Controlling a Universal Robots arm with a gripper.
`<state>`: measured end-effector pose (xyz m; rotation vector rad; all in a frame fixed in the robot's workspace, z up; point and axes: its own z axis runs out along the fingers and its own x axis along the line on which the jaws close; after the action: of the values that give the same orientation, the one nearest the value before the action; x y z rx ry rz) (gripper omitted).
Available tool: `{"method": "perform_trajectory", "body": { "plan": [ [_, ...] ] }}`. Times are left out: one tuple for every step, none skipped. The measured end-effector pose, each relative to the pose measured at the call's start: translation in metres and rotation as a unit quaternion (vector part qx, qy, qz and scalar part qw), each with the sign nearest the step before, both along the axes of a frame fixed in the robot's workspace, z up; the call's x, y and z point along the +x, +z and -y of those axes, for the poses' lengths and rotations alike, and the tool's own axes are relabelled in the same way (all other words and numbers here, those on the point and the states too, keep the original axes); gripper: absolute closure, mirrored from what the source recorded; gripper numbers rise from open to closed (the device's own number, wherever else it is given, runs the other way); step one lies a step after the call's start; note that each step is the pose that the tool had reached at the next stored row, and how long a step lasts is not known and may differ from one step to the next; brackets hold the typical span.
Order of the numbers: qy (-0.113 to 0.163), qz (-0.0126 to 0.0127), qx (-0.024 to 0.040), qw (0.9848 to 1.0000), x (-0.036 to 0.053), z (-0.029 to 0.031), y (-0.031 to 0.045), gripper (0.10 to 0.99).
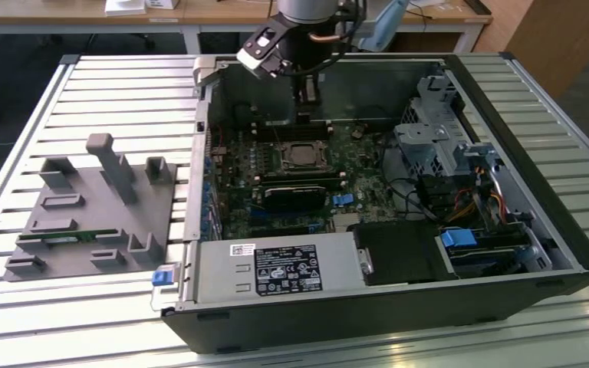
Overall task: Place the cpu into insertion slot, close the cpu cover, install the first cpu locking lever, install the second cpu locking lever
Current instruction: 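Install the first cpu locking lever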
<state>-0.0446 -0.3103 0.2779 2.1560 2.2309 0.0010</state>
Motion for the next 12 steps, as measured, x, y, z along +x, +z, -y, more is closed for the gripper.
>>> {"method": "perform_trajectory", "body": {
  "plan": [
    [0.009,0.0,0.0,1.0,0.0,0.0,0.0,0.98],
    [0.018,0.0,0.0,0.9998,0.0,0.0,0.0,0.98],
    [0.027,0.0,-0.0001,0.9996,0.0,0.0,0.0,0.98],
    [0.036,0.0,-0.0001,0.9994,0.0,0.0,0.0,0.98],
    [0.045,0.0,-0.0001,0.999,0.0,0.0,0.0,0.98],
    [0.055,0.0,-0.0001,0.9985,0.0,0.0,0.0,0.98],
    [0.064,0.0,-0.0001,0.998,0.0,0.0,0.0,0.98],
    [0.073,0.0,-0.0001,0.9974,0.0,0.0,0.0,0.98],
    [0.082,0.0,-0.0001,0.9967,0.0,0.0,0.0,0.98],
    [0.091,0.0,-0.0001,0.9959,0.0,0.0,-0.0001,0.98],
    [0.099,0.0,-0.0001,0.995,-0.0001,0.0,-0.0001,0.98],
    [0.108,0.0,-0.0001,0.9941,-0.0001,0.0,-0.0001,0.98]
  ]
}}
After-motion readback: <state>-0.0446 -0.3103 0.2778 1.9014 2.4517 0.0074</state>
